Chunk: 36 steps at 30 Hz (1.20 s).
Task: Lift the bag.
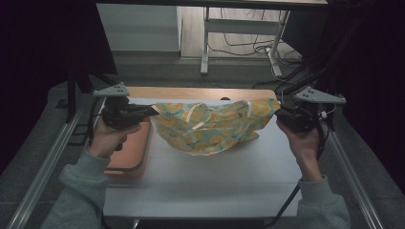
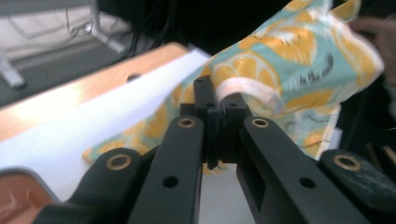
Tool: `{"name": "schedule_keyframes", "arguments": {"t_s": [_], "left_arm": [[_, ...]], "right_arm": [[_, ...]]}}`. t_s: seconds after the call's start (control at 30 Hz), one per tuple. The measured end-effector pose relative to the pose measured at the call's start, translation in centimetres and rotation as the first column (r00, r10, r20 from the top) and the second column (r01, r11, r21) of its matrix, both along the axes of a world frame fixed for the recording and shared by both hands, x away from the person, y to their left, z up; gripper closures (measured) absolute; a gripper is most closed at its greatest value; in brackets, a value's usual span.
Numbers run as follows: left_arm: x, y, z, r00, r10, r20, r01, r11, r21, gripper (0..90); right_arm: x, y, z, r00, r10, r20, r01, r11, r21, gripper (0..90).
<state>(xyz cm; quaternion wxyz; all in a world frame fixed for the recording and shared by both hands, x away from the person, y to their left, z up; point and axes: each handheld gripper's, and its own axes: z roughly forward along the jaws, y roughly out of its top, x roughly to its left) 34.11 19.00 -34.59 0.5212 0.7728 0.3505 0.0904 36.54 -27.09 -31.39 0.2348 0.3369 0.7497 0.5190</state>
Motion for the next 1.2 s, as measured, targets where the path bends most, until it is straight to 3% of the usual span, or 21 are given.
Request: {"name": "schedule_keyframes", "arguments": {"t_s": [0.07, 0.2, 0.33, 0.43, 0.5, 0.57, 0.6, 0.63, 0.67, 0.7, 0.73, 0.8, 0.9, 0.97, 1.07, 1.13, 1.2], "left_arm": [[1.2, -0.8, -1.8, 0.9992, 0.016, -0.038, -0.013, 0.9984, 0.055, 88.4], [2.8, -1.6, -4.9, 0.993, 0.035, -0.113, -0.023, 0.9945, 0.102, 88.2], [3.6, -1.8, -6.7, 0.986, 0.046, -0.16, -0.026, 0.9916, 0.127, 88.0], [3.8, -1.9, -7.2, 0.985, 0.05, -0.165, -0.028, 0.9907, 0.133, 87.4], [3.7, -1.9, -7.3, 0.9852, 0.051, -0.164, -0.03, 0.9909, 0.131, 85.6], [3.7, -1.8, -7.4, 0.9859, 0.052, -0.159, -0.032, 0.9919, 0.123, 77.3], [3.6, -1.7, -7.4, 0.9869, 0.059, -0.15, -0.042, 0.9922, 0.118, 67.9], [3.4, -1.6, -7.3, 0.9874, 0.077, -0.138, -0.061, 0.9909, 0.12, 52.4], [3.1, -1.4, -7.2, 0.9885, 0.076, -0.13, -0.06, 0.9906, 0.123, 33.6], [2.8, -1.1, -7.1, 0.9909, 0.058, -0.121, -0.045, 0.9929, 0.11, 21.1], [2.3, -0.7, -6.9, 0.993, 0.035, -0.113, -0.025, 0.996, 0.086, 16.7], [1.3, 0.2, -6.7, 0.9949, -0.005, -0.101, 0.011, 0.9977, 0.066, 15.3], [0.1, 1.0, -6.6, 0.9966, 0.001, -0.083, 0.005, 0.9967, 0.082, 14.9], [-0.8, 1.5, -6.7, 0.997, 0.005, -0.078, 0.001, 0.9966, 0.083, 15.4], [-2.1, 2.9, -6.8, 0.9959, -0.038, -0.083, 0.042, 0.9979, 0.05, 15.3], [-3.0, 4.0, -6.9, 0.9955, -0.041, -0.085, 0.043, 0.9986, 0.029, 15.1], [-3.8, 4.8, -7.1, 0.9963, -0.018, -0.084, 0.021, 0.9988, 0.044, 15.2]], "right_arm": [[1.2, 0.4, -1.7, 0.9987, -0.007, -0.051, 0.006, 1.0, -0.023, 88.8], [3.2, 1.4, -5.6, 0.9901, -0.012, -0.14, 0.002, 0.998, -0.07, 88.8], [4.6, 1.8, -9.1, 0.9756, -0.012, -0.219, -0.007, 0.996, -0.088, 88.7], [5.5, 1.7, -10.8, 0.9667, -0.011, -0.256, -0.01, 0.997, -0.082, 88.5], [5.7, 1.6, -11.3, 0.9629, -0.007, -0.27, -0.015, 0.997, -0.078, 88.3], [5.8, 1.5, -11.4, 0.9606, 0.008, -0.278, -0.031, 0.996, -0.078, 85.9], [5.7, 1.5, -11.3, 0.9603, 0.019, -0.278, -0.041, 0.996, -0.075, 80.4], [5.6, 1.5, -11.2, 0.9597, 0.032, -0.279, -0.053, 0.996, -0.071, 70.5], [5.3, 1.4, -11.0, 0.9592, 0.045, -0.279, -0.065, 0.996, -0.063, 59.8], [4.9, 1.2, -10.7, 0.9592, 0.058, -0.277, -0.074, 0.996, -0.05, 50.5], [4.4, 1.0, -10.4, 0.9603, 0.075, -0.269, -0.086, 0.996, -0.031, 43.8], [3.2, 0.3, -9.8, 0.9672, 0.092, -0.237, -0.097, 0.995, -0.009, 34.8], [1.3, -1.0, -8.8, 0.9667, 0.127, -0.222, -0.129, 0.992, 0.004, 25.9], [0.1, -1.8, -8.3, 0.9654, 0.156, -0.209, -0.155, 0.988, 0.018, 22.8], [-1.6, -3.1, -8.2, 0.9649, 0.178, -0.194, -0.173, 0.984, 0.041, 21.3], [-2.3, -4.0, -8.5, 0.9691, 0.158, -0.189, -0.153, 0.987, 0.039, 21.3], [-2.7, -4.9, -9.0, 0.9699, 0.144, -0.196, -0.138, 0.989, 0.046, 21.3]]}}
